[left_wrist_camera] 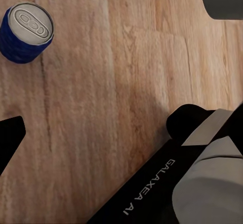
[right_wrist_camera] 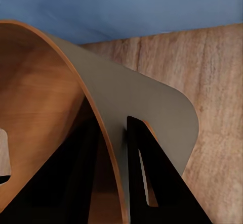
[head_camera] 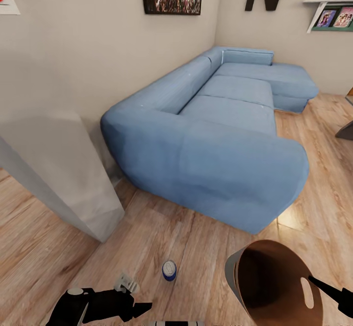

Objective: Put the three can of soda from the living room inside the tash can in the kitchen.

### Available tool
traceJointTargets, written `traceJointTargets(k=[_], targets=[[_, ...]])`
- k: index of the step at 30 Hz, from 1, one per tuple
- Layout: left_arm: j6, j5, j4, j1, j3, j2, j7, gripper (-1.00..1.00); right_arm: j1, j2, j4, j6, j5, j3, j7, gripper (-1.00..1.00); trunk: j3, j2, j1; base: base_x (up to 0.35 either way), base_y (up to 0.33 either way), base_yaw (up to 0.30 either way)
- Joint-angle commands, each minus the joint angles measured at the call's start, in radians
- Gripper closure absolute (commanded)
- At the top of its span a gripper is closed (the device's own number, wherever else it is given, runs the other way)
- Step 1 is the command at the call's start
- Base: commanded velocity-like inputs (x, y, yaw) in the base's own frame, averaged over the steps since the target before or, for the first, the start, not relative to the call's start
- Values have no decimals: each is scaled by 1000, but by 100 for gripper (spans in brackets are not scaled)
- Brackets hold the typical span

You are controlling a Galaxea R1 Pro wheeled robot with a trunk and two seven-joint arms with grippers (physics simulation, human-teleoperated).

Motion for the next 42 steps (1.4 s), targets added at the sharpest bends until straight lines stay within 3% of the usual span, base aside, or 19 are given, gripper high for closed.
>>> traceJointTargets(k=[1, 42], targets=[[0, 0, 0, 0, 0, 0, 0, -100, 0, 0, -1, 14, -17, 0, 2, 100, -1, 0, 0, 0, 0, 0], [-2, 0, 3, 0, 0, -2, 2, -100, 0, -1, -1, 14, -17, -1, 2, 100, -59, 0, 0, 0, 0, 0]])
